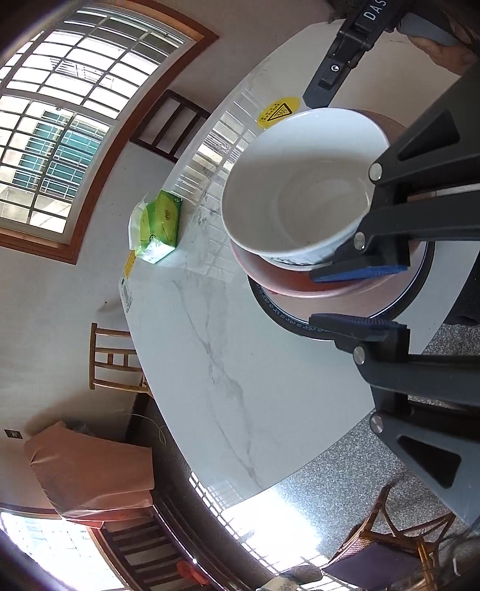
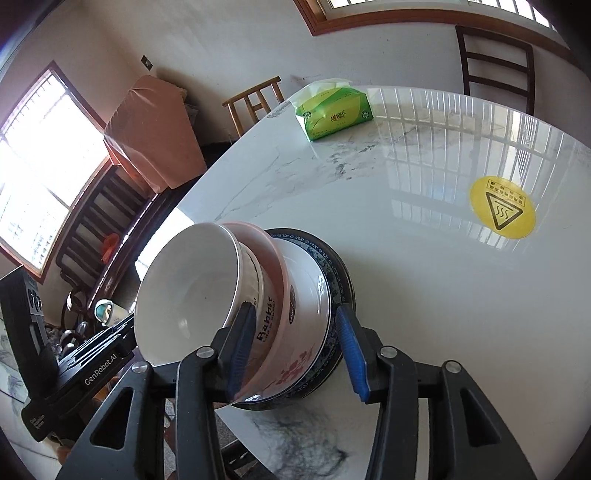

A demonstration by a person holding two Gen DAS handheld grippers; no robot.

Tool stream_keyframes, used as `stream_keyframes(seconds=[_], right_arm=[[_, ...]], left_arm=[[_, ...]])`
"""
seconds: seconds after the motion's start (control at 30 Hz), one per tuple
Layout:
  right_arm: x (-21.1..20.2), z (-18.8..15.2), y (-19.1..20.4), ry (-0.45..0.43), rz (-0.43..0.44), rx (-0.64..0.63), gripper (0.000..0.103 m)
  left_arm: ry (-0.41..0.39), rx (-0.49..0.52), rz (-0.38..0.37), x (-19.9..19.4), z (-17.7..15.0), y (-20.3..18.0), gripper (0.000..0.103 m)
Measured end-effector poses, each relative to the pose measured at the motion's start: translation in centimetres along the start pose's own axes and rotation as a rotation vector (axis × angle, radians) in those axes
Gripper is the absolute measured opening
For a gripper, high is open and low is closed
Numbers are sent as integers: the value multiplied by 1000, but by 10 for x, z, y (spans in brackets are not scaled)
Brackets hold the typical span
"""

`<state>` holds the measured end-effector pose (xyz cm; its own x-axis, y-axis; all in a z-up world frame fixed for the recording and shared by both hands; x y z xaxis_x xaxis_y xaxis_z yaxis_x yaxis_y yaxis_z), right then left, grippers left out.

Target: Organize plates and bowls

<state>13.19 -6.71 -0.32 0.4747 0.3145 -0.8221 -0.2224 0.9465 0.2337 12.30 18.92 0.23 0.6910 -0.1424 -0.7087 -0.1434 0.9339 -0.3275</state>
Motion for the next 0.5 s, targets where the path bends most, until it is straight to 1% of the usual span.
stream_keyframes(seconds=[0.03,0.07,0.1,0.13,0.17,0.2,0.27,0.3,0.4,0.5], right_arm=[[-4,-1,0,-28,-10,1,52],[-9,-2,-1,-57,-15,2,54],[-14,-4,-1,-85,-14,3,55],[-18,-6,0,-111,-13,1,55],[-23,-7,0,-137,-14,-2,58],[-28,-10,1,-163,-18,-5,61],[-37,-16,3,-216,-21,-11,63],[-41,-20,6,-237,-27,-18,66],[-51,-32,13,-297,-44,-50,69],[-63,-45,17,-354,-67,-68,77]], left_arm=[[-7,11,11,-1,-2,-1,21],[-15,25,27,-3,-4,-2,25],[-24,37,39,-4,-5,-2,27],[-33,48,44,-6,-8,-3,29],[-41,57,46,-7,-10,-4,31],[-50,60,49,-9,-12,-4,33],[-74,59,50,-15,-18,-3,35],[-89,59,52,-19,-21,-3,37],[-143,73,69,-34,-31,-5,40],[-198,128,127,-50,-43,-14,41]])
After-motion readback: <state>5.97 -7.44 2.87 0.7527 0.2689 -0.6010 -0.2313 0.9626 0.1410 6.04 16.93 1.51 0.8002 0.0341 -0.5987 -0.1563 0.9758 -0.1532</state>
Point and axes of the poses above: each gripper's, at about its wrist camera, not at the fingertips, and x roughly the way its jaws point, y to its left, z to its top, the point moved 3 cm from there along x, roughly the way its jaws point, and after that the axes turned 12 degrees about -z, right-handed, at the moved point
